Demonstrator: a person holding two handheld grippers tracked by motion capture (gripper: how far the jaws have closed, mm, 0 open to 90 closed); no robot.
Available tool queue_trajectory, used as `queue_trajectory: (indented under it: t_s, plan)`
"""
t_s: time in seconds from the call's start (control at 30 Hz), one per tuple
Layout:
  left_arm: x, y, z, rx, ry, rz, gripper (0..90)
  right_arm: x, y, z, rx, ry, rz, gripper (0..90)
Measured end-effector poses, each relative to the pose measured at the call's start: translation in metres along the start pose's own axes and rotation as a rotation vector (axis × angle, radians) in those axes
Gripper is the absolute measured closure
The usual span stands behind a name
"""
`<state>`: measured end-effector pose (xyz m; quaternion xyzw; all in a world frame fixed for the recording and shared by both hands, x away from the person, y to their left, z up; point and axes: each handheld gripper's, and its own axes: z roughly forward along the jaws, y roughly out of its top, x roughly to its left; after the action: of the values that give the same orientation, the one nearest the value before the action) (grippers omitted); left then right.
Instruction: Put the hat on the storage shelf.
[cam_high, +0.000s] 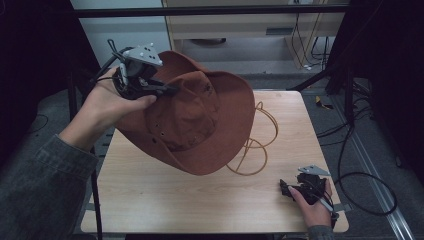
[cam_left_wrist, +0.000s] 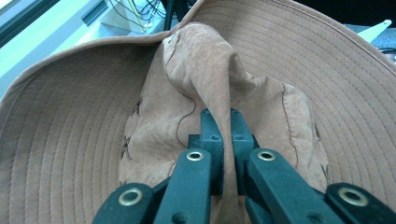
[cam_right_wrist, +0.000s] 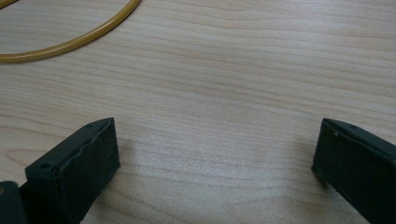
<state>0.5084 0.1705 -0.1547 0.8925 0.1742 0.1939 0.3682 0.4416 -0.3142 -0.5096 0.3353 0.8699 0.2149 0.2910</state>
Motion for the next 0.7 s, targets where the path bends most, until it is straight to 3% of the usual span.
queue_trajectory:
  t_s: [0.7]
  plan:
    - [-0.016,0.042,0.035,-0.006,-0.028,0.043,88.5,0.0,0.0,0.0,-0.002,-0.002,0.0,0.6]
